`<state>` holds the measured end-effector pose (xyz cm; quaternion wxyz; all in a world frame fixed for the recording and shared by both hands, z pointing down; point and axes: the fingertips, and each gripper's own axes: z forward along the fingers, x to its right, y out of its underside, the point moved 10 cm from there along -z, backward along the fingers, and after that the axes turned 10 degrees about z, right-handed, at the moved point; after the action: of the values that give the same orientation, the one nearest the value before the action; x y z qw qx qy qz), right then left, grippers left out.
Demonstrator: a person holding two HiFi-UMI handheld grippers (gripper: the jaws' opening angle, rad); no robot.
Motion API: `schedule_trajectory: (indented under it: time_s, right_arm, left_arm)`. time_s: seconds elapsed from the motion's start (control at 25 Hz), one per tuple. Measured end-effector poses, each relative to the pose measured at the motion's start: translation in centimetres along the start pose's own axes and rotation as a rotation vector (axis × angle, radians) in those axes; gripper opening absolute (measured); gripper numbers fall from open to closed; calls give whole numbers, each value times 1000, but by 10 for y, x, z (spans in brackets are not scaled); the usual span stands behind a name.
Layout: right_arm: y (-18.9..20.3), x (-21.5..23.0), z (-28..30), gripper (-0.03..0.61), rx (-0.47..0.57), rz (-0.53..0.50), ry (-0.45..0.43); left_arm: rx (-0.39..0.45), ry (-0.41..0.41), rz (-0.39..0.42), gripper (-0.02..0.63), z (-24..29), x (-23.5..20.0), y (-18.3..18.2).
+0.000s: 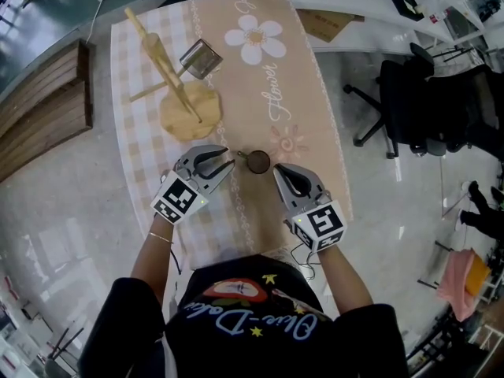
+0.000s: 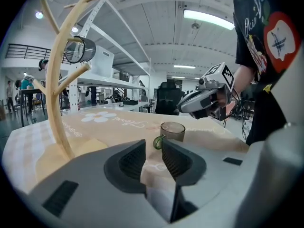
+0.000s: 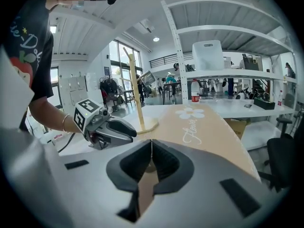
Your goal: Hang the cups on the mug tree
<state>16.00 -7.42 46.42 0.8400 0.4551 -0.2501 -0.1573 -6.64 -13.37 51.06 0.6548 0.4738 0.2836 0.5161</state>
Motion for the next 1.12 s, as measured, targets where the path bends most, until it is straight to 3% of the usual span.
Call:
schedule_trajectory:
  time_s: [0.16, 0.4, 0.88, 1.12]
  right_arm:
    - [2, 1, 3, 11, -9, 5, 17]
    - [5, 1, 5, 11, -29, 10, 36]
    - [10, 7, 2, 11, -56, 13, 51]
    - [10, 0, 11, 11, -130, -83, 41]
  left_arm:
    - [-9, 22, 14, 101, 1, 0, -1]
    - [-106, 49, 94, 104, 10, 2, 0]
    - [-153, 105, 96, 104, 25, -1, -5]
    - [-194, 117, 164, 104, 30, -2, -7]
